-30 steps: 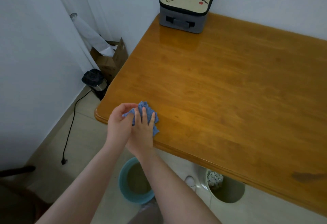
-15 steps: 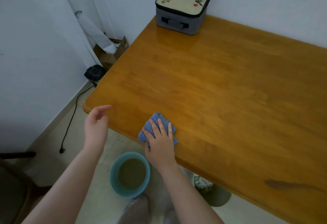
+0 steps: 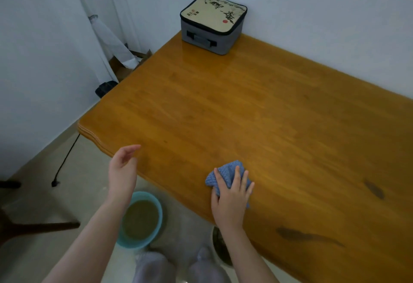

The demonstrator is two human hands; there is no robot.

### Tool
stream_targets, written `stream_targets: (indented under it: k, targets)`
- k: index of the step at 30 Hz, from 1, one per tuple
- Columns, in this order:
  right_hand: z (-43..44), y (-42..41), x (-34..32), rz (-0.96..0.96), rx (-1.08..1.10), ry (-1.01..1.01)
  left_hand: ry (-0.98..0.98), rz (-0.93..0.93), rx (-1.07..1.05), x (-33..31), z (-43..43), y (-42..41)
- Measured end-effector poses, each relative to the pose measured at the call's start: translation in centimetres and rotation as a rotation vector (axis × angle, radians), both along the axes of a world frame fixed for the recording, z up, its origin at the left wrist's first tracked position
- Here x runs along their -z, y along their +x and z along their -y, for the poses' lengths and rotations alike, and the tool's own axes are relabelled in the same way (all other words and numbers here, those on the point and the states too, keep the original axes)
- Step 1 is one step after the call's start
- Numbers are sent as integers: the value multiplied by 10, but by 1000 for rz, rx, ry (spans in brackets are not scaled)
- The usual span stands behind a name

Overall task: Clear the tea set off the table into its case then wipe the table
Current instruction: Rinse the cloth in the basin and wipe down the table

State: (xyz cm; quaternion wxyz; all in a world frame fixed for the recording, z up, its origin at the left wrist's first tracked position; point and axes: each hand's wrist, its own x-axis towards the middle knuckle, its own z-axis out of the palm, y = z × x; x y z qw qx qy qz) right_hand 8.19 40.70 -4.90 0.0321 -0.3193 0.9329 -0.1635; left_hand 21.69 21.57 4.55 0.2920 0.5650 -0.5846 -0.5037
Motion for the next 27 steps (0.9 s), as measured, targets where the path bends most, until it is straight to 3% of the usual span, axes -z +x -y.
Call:
stream_targets:
  k: [7, 13, 17, 19, 22, 24, 27]
  targets:
    - [57, -36, -11, 191, -78, -152, -22, 1, -36, 1, -17, -3]
    - [102, 16, -15, 399, -373, -260, -63, 4, -90, 0, -16, 10]
    - [103, 50, -19, 554, -562, -216, -63, 38, -102, -5, -15, 22]
    - [102, 54, -30, 825, -461, -324, -35, 39, -101, -8, -16, 28]
    - [98, 43, -56, 1424, -37, -669, 3, 11, -92, -14, -21, 32]
    - [91, 31, -73, 1761, 112, -863, 40, -11, -73, -17, -28, 30]
    - [78, 23, -99, 2079, 232, -888, 95, -54, -22, -17, -39, 23]
